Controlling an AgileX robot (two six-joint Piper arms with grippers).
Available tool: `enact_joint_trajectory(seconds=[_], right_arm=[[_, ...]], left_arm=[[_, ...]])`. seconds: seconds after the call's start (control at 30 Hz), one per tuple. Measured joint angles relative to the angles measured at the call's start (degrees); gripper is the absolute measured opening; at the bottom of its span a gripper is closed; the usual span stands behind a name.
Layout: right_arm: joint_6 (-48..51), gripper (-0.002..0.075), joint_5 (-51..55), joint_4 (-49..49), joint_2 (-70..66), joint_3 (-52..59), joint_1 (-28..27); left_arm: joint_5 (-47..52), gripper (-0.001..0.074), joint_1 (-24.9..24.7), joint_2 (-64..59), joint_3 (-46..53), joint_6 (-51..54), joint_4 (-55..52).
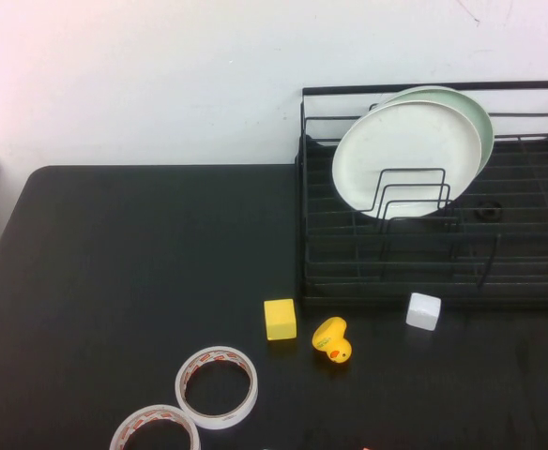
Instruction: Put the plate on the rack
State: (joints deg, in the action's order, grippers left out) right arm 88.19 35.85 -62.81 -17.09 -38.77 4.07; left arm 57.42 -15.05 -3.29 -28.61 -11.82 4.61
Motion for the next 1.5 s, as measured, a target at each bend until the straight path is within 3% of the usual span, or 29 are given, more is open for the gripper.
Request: enact_joint_trajectory(seconds=[0.57, 0.67, 0.87, 0.97, 1.1, 1.5], right_arm=[[-2.70, 0.0001, -16.45, -1.22, 14.83, 20.07, 0.00], [-18.61, 0.0001, -18.53, 8.73, 14.83, 24.78, -0.13], [-73.51, 0.0001, -10.20, 53.56, 14.60, 29.16, -1.84], [-87.13, 0.0001, -8.43, 68.17, 14.50, 29.42, -2.99], [-93.86, 0.0000, -8.55, 71.82, 15.56, 30.33, -4.90], [-94.65, 0.0000, -17.96, 71.57, 17.76, 40.06, -7.54]], left_arm=[[0.00, -0.0001, 0.00, 0.00, 0.00, 0.00, 0.00], [0.00, -0.0001, 0.00, 0.00, 0.00, 0.00, 0.00], [0.00, -0.0001, 0.00, 0.09, 0.00, 0.00, 0.00], [0.00, -0.0001, 0.00, 0.09, 0.00, 0.00, 0.00], [0.00, -0.0001, 0.00, 0.09, 0.00, 0.00, 0.00], [0.00, -0.0001, 0.00, 0.09, 0.00, 0.00, 0.00]])
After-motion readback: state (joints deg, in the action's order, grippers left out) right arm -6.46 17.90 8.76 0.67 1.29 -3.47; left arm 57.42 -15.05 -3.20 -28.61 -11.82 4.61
